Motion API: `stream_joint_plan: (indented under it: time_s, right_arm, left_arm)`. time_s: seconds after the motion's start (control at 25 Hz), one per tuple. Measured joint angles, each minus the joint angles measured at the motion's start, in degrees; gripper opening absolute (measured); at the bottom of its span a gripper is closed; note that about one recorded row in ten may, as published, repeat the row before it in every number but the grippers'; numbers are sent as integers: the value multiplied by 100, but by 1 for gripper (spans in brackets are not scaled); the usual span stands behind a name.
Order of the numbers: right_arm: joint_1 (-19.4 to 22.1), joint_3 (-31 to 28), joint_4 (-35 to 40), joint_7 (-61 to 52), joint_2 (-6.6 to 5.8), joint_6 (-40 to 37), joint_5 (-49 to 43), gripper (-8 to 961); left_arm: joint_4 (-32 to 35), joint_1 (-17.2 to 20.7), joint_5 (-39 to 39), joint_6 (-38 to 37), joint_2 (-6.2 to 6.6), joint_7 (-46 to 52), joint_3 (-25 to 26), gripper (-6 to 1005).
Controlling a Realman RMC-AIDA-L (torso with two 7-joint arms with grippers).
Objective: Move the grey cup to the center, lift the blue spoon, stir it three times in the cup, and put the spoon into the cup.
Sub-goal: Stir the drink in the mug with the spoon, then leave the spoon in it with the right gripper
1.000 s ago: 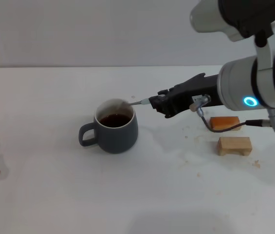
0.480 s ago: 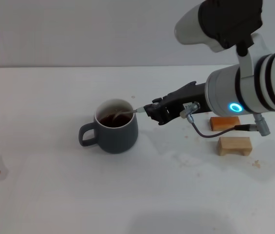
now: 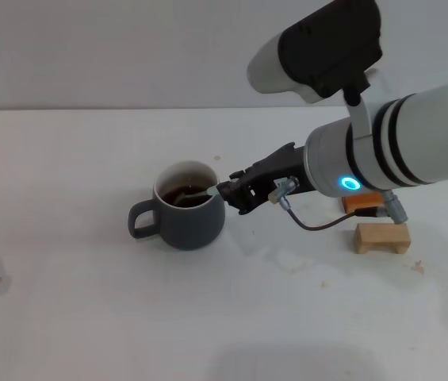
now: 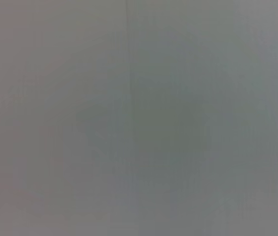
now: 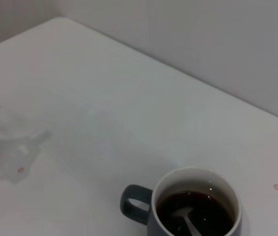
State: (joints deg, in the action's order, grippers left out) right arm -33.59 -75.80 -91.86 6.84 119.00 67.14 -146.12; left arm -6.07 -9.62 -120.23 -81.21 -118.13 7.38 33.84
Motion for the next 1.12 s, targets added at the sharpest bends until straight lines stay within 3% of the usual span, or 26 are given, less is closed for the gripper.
stream_joint_plan:
  time_s: [0.52, 1.12]
  right_arm:
    - [-348, 42, 679, 68, -1, -430, 8, 153]
    - [-188, -40, 526, 68, -3, -186, 3, 153]
  left_arm:
    - [10, 38, -1, -62, 1, 0, 0, -2]
    - [61, 40, -27, -25, -9, 0, -22, -2]
